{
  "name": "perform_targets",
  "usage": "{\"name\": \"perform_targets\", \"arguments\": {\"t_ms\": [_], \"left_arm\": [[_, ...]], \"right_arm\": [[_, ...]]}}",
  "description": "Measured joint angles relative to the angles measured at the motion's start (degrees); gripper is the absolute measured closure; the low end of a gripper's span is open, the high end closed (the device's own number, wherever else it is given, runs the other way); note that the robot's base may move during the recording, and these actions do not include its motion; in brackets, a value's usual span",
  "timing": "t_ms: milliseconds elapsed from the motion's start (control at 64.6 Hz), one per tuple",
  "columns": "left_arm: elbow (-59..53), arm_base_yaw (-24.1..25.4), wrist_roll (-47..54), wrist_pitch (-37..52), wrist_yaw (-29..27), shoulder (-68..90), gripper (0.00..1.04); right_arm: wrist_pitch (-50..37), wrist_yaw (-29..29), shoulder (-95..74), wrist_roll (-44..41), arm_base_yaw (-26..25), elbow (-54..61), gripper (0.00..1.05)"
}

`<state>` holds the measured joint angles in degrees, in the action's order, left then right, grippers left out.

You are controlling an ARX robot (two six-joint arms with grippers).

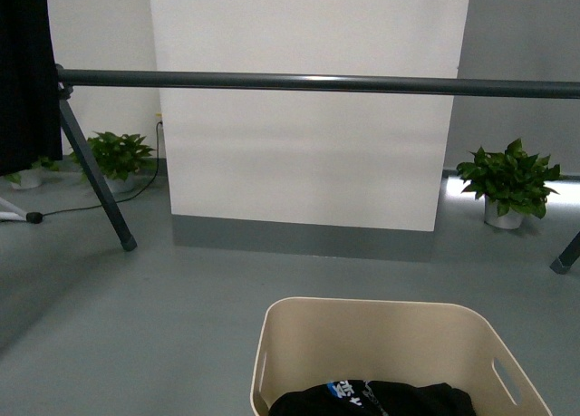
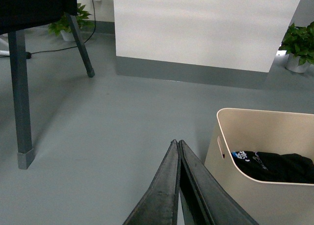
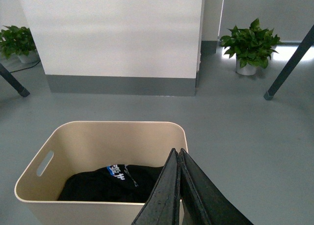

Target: Move hamper under clothes hanger

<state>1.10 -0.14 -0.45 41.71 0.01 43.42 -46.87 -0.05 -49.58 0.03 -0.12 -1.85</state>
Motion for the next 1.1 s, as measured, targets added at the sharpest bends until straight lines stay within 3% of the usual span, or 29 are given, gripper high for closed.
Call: {"name": "perform_targets", "arguments": {"t_ms": [372,1100], "left_arm": [[-0.07,0.00,0.09,-13.18,0.00,-14.73,1.01],[-0.09,0.00,0.09,-29.09,0.00,-31.02,1.01]], "right_arm": [[14.01,0.00,16.09,0.00,0.00,1.53,1.03],[32.09,0.00,35.01,0.00,0.00,1.55,1.03]]}}
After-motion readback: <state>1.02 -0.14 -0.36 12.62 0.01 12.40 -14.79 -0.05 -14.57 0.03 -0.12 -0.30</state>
